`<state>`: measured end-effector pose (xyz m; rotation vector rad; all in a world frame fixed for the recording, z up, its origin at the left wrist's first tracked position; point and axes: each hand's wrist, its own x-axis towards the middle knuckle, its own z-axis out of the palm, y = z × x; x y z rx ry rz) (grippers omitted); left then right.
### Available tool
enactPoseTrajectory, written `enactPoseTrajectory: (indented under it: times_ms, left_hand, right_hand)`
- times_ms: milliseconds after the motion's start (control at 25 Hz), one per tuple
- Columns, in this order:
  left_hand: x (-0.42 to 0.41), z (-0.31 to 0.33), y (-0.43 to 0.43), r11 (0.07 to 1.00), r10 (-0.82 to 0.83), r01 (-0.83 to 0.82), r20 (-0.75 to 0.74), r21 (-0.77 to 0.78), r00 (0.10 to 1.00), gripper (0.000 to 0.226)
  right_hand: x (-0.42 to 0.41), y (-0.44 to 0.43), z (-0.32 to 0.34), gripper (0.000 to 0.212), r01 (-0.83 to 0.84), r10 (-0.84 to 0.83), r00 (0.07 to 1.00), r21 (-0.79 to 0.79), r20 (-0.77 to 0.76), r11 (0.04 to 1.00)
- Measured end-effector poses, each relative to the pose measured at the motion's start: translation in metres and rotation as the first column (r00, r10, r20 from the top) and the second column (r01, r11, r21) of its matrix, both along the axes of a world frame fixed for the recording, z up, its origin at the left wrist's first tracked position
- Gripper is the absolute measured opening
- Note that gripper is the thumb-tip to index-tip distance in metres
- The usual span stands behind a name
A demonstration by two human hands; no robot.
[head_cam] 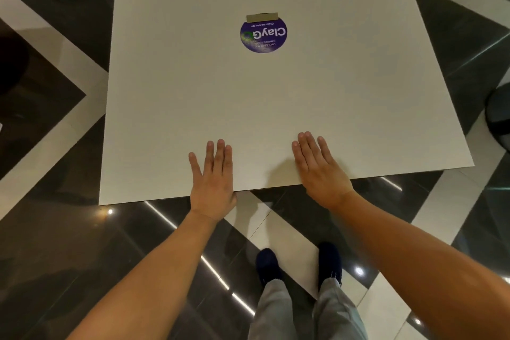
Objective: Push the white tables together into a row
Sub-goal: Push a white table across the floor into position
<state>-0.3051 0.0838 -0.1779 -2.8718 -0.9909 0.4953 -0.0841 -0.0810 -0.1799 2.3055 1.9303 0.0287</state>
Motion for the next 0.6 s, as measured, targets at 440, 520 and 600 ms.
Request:
enactPoseTrajectory:
  times_ms: [440,520,600]
  left_hand:
    - [0.026,0.000,-0.032,1.000,-0.002,0.001,-0.004,-0.011,1.000,0.123]
    - [0.020,0.000,-0.028,1.000,-0.016,0.016,-0.014,0.008,1.000,0.123]
    - [0.016,0.000,-0.020,0.999,-0.031,0.032,-0.035,0.031,0.999,0.124]
  right_hand:
    - [0.034,-0.025,0.011,0.065,-0.037,0.041,0.998,-0.075,0.045,0.996]
    - [0.029,-0.023,0.006,0.069,-0.025,0.033,0.996,-0.089,0.083,0.996]
    - [0.022,-0.017,0.003,0.082,-0.005,0.014,0.996,-0.105,0.084,0.994]
